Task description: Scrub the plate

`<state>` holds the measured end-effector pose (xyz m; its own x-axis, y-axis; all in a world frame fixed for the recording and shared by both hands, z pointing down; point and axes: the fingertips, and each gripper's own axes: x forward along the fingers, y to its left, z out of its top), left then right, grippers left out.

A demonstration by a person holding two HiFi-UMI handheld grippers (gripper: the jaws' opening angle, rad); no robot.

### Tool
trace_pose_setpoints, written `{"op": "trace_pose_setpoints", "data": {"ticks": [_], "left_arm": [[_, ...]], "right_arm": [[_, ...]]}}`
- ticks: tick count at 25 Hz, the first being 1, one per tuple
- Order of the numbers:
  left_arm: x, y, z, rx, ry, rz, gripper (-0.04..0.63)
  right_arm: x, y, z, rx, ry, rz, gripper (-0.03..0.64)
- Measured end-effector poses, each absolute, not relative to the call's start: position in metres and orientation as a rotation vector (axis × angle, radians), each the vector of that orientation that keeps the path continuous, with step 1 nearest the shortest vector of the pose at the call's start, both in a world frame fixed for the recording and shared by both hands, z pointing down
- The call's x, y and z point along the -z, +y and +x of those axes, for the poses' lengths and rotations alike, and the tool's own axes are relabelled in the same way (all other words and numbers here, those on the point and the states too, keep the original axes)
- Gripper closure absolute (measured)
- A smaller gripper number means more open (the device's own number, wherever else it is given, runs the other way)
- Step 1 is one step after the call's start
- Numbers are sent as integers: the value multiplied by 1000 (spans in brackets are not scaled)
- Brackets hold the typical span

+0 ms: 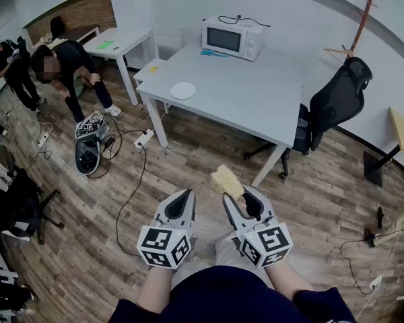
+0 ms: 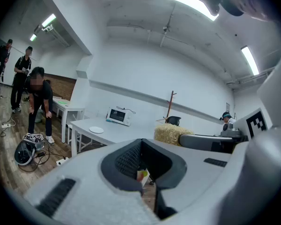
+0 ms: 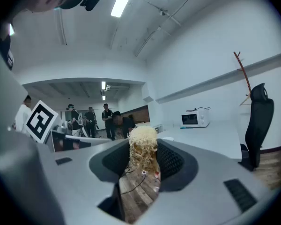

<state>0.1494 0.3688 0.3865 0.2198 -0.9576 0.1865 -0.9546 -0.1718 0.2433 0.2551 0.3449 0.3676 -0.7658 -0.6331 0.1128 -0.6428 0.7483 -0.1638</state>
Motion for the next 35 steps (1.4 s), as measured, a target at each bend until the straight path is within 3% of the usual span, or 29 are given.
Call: {"op": "trace_pose_setpoints", "data": {"ticks": [16,35], "left_arm": [[-385,373,158,38,-1764,2238,577],[-399,362,91,47,-1803,2150,577]], "right_arm": [[-366,357,256,-284,-2903,1055,439],[-369,333,209,-329,-2891,1074,436]]}}
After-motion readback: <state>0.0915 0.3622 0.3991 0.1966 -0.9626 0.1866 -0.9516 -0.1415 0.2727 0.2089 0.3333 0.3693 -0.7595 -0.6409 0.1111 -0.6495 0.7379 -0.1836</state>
